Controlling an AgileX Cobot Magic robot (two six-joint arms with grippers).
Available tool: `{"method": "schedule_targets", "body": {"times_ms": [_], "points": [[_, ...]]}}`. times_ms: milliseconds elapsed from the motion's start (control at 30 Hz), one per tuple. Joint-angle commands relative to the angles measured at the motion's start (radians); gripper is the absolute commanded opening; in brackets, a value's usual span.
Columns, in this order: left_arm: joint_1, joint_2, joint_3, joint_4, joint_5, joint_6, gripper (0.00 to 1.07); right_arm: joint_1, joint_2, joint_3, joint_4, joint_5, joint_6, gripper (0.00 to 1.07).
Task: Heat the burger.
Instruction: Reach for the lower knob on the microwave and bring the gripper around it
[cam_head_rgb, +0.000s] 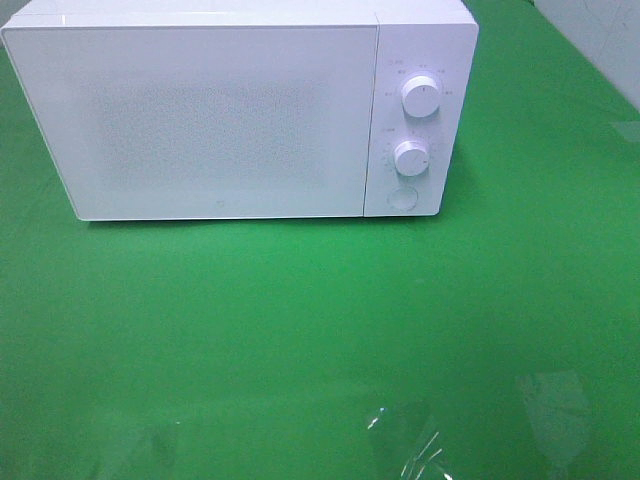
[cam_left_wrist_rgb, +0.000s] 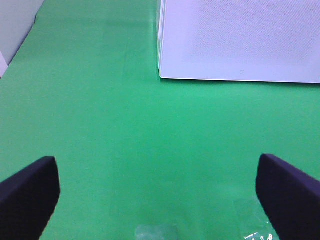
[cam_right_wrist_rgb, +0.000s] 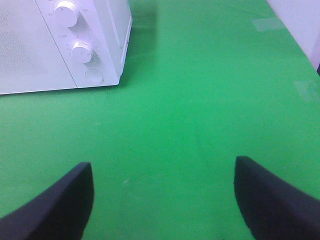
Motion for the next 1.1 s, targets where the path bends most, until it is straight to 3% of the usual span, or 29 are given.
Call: {"method": "schedule_targets", "body": {"times_ms": [33, 400, 800, 1100], "points": [[-0.005, -0.023, 0.004, 0.000, -0.007, -0.006, 0.99, -0.003, -0.025, 0.003, -0.005, -0.010, 0.002, 0.75], [-0.005, -0.023, 0.004, 0.000, -0.007, -0.006, 0.99, -0.003, 0.040, -0.030, -0.010, -0.079, 0.051, 0.75], [-0.005, -0.023, 0.004, 0.000, -0.007, -0.006, 0.99, -0.002, 0.245, -0.024, -0.018, -0.391, 0.051, 0.75], [-0.005, -0.023, 0.004, 0.000, -0.007, -0.006, 0.99, -0.002, 0.404, 0.062, -0.019, -0.628, 0.049, 0.75]]}}
